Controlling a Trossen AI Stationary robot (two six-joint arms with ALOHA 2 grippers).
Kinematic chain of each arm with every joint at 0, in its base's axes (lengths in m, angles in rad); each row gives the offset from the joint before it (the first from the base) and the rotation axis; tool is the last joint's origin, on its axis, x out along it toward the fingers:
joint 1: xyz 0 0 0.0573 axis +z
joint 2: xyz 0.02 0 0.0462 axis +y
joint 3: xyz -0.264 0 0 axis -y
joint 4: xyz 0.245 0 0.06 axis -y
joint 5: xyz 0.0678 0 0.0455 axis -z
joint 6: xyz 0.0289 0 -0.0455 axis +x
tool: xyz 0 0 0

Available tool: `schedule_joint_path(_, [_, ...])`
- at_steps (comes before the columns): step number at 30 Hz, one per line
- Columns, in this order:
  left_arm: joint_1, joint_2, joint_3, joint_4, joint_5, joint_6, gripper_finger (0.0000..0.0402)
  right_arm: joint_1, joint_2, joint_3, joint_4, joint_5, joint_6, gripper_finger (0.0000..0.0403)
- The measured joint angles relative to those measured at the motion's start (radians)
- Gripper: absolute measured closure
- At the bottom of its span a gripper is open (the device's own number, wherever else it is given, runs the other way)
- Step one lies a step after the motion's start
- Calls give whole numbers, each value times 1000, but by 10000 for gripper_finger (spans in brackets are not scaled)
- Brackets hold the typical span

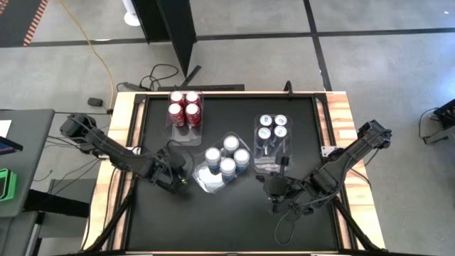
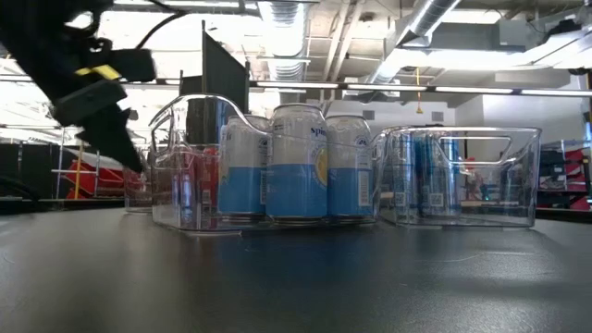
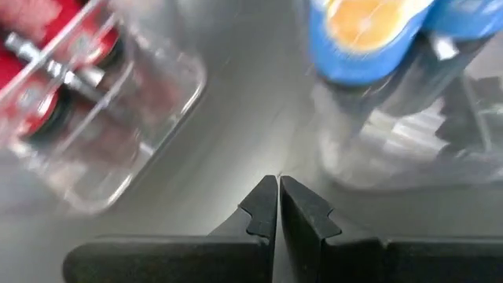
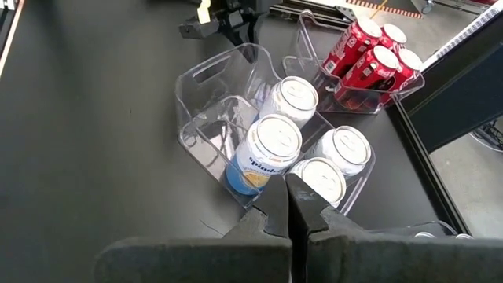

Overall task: Sort soda cans
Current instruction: Adjust the transparent bins and align them together

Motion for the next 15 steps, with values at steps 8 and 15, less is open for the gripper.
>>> schedule_joint_path(8, [32, 0, -1, 193, 52, 222, 386, 0, 0, 0, 8, -3, 11, 400])
schedule_joint_path(15, [33, 0, -1, 276, 127, 287, 386, -4, 0, 0, 6, -58, 65, 400])
